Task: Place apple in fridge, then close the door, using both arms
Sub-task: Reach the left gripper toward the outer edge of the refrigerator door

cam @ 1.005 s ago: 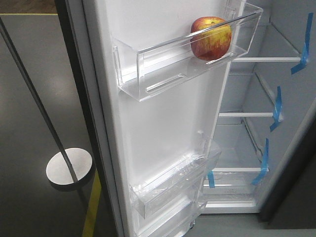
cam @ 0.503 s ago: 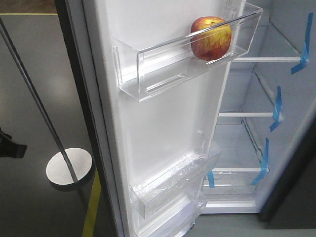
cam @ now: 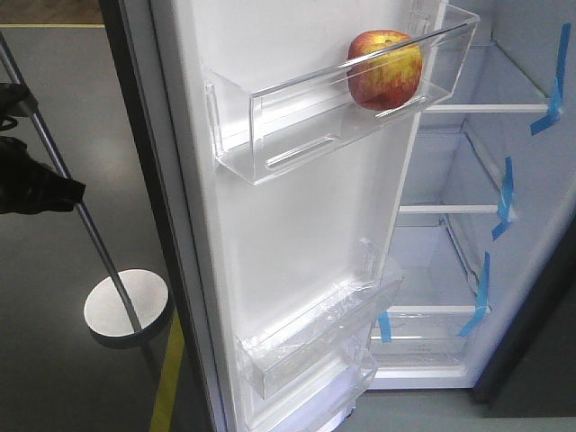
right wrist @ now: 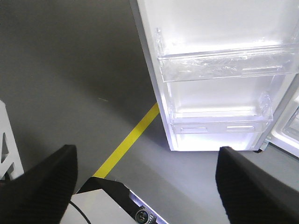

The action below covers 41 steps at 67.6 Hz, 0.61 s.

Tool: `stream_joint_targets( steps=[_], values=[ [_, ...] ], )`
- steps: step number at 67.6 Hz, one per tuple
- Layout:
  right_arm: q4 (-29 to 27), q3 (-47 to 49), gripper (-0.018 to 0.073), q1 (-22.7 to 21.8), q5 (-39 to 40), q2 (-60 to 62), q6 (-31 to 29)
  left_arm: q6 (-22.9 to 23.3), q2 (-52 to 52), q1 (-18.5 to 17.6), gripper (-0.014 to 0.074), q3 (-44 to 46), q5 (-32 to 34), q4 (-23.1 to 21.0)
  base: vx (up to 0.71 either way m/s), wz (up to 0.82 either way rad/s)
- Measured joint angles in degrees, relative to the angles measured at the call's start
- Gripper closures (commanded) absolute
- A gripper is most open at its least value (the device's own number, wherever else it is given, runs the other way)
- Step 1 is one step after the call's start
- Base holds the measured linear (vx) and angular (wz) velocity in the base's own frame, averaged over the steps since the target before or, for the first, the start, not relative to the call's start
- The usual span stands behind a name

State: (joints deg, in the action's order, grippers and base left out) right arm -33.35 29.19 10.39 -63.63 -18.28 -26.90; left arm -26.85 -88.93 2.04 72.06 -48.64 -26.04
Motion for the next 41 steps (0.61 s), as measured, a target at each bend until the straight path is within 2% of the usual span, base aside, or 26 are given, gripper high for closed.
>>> stream_joint_targets(
  steps=[11, 28, 41],
  values=[
    [0.0, 0.0, -0.0017, 0.0, 0.0, 0.0, 0.0, -5.6, -6.4, 0.0, 0.0603, 5.3, -0.3, -11.8, 0.0, 0.0],
    [0.0, 0.0, -0.0017, 0.0, -0.1, 0.0, 0.0, -10.9, -15.9, 0.0, 0.0603, 11.5, -2.9, -29.5, 0.0, 0.0],
    [0.0, 0.0, -0.0017, 0.0, -0.1, 0.0, 0.0, -13.8, -20.3, 0.0, 0.0603, 13.5, -7.5, -40.5, 0.0, 0.0]
  ],
)
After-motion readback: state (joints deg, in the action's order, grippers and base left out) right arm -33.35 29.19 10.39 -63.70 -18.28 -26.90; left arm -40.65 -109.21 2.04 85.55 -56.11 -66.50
